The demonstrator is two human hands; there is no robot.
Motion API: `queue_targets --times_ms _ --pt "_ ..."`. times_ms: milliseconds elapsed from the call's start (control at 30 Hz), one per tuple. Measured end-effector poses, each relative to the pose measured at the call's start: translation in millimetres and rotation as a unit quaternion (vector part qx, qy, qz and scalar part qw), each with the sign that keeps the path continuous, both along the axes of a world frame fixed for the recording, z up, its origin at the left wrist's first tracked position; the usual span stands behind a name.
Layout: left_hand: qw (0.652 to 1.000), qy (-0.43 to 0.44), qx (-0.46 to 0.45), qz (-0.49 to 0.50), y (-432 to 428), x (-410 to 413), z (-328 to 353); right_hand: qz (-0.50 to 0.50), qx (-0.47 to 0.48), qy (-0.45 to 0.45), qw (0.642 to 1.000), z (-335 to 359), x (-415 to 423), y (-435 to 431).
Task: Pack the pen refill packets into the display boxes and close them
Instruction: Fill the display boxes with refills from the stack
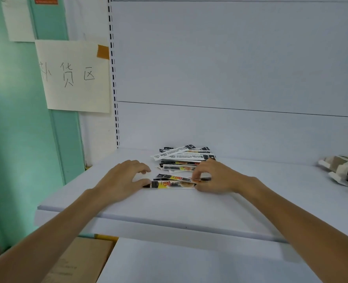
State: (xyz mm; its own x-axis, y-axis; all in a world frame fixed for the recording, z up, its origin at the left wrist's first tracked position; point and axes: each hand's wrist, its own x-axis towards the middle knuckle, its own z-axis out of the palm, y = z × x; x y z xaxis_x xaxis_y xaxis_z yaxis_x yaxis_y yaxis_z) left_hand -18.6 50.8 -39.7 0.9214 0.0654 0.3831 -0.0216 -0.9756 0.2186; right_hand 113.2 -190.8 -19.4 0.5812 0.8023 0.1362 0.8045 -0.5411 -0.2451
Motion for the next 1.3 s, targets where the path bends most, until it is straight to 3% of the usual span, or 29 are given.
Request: queue_targets --times_ms 100,233,300,433,533,667,833,1067,1200,1300 --pt "0.999 -0.033 -0.027 -0.009 -4.4 -2.1 -2.5 -0.004 -0.016 0.042 0.999 7.2 -3.1 3.0" --pt "0.999 0.006 0.020 -0.032 -17.9 3.7 -0.9 -0.005 -0.048 0.025 0.999 10.3 -7.6 11.8" --pt "0.995 -0.037 0.083 -0.029 -26.1 9.0 1.7 0.000 -0.061 0.003 0.998 7.4 -12.6 15.7" --pt "0.984 -0.123 0.112 -0.060 -42.6 18.5 8.0 0.020 -0.061 -0.011 0.998 9.3 -18.7 15.7" --pt "0.982 -0.060 0.159 -0.077 -50.4 25.9 5.7 0.007 -0.016 0.019 1.000 12.6 -18.9 12.3" --pt "0.991 -0.001 0.099 -0.088 -52.8 30.9 2.2 -0.009 0.013 0.015 1.000 8.1 -18.2 5.0" --pt "0.995 -0.010 0.025 -0.098 -54.8 39.7 2.0 -0.008 0.046 -0.007 0.999 6.6 -25.2 -4.6" --pt "0.965 -0.121 0.194 -0.129 -56.3 38.1 1.9 0.002 0.046 -0.128 0.991 -11.1 -24.4 -9.4" --pt "0.991 -0.031 0.070 -0.107 -56.9 34.8 7.3 0.002 0.053 -0.097 0.994 -14.4 -23.6 -12.3" --pt "0.995 0.034 0.040 -0.086 -54.0 35.8 6.8 0.017 0.024 -0.091 0.995 -16.9 -24.9 -11.3"
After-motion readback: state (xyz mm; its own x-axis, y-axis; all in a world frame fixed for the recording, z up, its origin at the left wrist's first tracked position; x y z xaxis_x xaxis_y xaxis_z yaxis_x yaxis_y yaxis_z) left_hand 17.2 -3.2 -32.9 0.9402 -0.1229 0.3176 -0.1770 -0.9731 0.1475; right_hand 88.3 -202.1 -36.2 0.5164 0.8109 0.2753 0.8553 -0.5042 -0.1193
